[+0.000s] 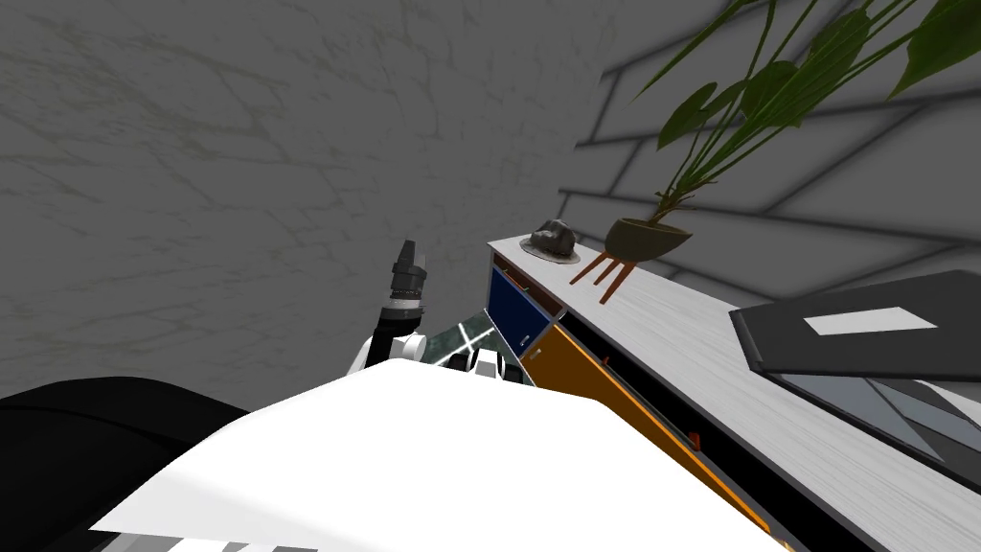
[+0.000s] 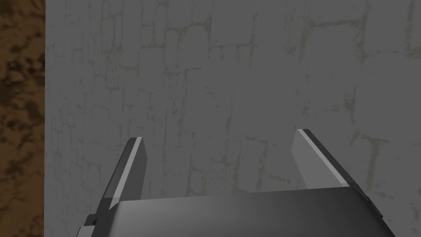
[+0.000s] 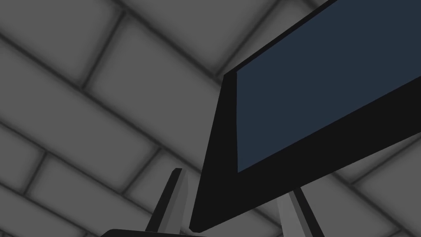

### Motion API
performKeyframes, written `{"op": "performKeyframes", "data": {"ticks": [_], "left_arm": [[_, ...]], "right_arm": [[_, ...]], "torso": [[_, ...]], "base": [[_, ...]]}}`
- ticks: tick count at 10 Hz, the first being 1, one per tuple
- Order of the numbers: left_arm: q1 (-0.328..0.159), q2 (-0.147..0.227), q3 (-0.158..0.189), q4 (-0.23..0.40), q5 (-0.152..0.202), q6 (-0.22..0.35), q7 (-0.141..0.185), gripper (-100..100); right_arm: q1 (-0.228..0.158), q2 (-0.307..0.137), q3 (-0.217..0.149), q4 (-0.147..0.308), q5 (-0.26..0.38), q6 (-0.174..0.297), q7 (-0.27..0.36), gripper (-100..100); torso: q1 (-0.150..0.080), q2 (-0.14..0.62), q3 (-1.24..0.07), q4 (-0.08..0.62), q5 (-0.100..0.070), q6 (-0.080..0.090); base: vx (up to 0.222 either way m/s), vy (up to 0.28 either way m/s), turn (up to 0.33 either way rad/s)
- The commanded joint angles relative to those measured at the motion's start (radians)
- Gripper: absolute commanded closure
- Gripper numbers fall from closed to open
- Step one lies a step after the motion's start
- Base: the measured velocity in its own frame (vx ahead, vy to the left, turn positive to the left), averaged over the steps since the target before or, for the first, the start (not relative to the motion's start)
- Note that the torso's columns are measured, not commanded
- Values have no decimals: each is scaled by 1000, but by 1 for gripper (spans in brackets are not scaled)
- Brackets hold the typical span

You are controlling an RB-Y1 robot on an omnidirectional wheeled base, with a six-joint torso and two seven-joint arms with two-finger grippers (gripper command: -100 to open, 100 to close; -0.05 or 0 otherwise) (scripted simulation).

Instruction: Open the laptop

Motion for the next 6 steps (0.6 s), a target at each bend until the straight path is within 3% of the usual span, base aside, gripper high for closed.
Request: {"op": "performKeyframes", "data": {"ticks": [1,6], "left_arm": [[0,0,0,0,0,0,0,0],[0,0,0,0,0,0,0,0]], "right_arm": [[-70,37,44,43,-12,-39,-28,100],[-212,114,121,125,-40,-115,-83,100]], "torso": [[0,0,0,0,0,-1],[-2,0,0,0,-2,-1]], "base": [[-59,-25,55],[-61,-25,49]]}}
